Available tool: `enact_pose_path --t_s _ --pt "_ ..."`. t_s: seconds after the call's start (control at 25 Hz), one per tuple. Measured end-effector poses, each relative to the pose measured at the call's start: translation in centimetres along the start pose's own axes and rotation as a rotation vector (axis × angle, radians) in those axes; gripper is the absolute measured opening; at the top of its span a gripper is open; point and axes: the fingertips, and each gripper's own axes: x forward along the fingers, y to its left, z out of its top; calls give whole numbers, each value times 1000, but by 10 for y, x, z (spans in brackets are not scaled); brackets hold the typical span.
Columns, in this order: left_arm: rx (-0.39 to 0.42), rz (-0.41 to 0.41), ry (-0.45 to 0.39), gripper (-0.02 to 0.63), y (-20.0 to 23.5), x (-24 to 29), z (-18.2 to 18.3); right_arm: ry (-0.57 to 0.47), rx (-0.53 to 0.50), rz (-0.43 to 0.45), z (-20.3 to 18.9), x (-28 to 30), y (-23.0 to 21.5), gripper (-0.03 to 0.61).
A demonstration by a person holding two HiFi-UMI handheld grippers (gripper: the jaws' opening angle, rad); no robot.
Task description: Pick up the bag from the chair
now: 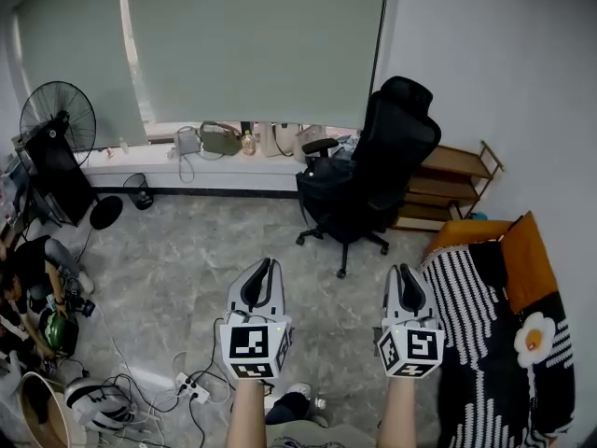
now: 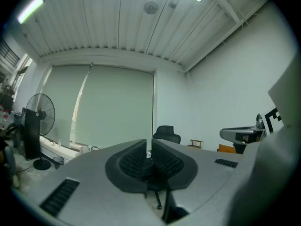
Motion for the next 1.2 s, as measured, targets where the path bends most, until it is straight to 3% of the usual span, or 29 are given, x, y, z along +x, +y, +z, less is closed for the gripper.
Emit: enact_pose_path --t_s 0.08,0.2,0.24,0.32,0.88,1.2 --pt "-20 -23 -3 109 3 13 -2 2 6 36 -1 14 5 178" --pt "-34 -36 -12 263 12 37 -3 -1 18 52 -3 36 7 262" --pt "-36 -36 -15 287 17 44 -3 0 18 51 -4 43 7 300" --pt "-33 -36 -15 287 28 58 -4 3 15 44 -7 58 9 327" --pt "-20 -50 45 287 61 150 -30 49 49 7 -43 147 -9 328" --pt "-25 -19 63 287 65 248 -44 59 54 43 -62 244 -49 328"
